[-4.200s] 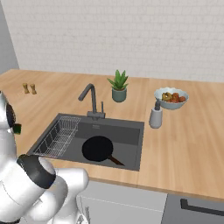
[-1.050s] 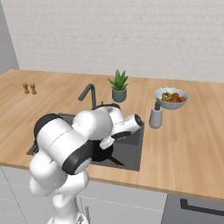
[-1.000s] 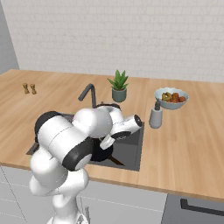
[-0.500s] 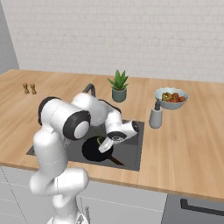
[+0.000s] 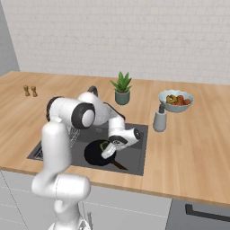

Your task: Pick the pan and sponge and place them into the sink. Then turn on the water.

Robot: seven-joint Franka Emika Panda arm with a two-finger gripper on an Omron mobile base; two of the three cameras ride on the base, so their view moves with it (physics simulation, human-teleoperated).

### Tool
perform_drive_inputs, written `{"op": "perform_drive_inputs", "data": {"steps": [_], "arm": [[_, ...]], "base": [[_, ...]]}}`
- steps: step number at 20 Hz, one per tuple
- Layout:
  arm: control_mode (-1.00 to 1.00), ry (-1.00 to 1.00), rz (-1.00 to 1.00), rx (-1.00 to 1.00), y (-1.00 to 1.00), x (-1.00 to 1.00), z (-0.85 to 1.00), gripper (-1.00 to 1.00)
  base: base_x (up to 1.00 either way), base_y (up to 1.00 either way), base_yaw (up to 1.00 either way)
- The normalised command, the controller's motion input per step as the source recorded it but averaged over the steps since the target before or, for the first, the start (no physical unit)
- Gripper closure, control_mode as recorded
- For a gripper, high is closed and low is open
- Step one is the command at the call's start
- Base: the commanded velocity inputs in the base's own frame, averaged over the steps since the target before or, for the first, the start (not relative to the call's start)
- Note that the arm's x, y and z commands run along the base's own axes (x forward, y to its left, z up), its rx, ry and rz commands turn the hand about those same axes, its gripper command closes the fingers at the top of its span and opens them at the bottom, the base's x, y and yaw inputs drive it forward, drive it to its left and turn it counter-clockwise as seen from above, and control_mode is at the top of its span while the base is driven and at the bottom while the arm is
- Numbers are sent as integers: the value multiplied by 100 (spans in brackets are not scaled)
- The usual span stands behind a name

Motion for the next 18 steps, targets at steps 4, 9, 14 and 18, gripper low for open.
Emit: {"op": "perform_drive_inputs", "data": {"steps": [4, 9, 14, 18], "arm": [[-100, 0, 0, 0, 0, 48, -46, 100], [-100, 0, 0, 0, 8, 36, -58, 100], [-100, 0, 0, 0, 14, 26, -49, 100], [-100, -7, -3, 0, 23, 1, -15, -100]], "base": [[0, 0, 0], [0, 0, 0], [0, 0, 0], [0, 0, 0]]}}
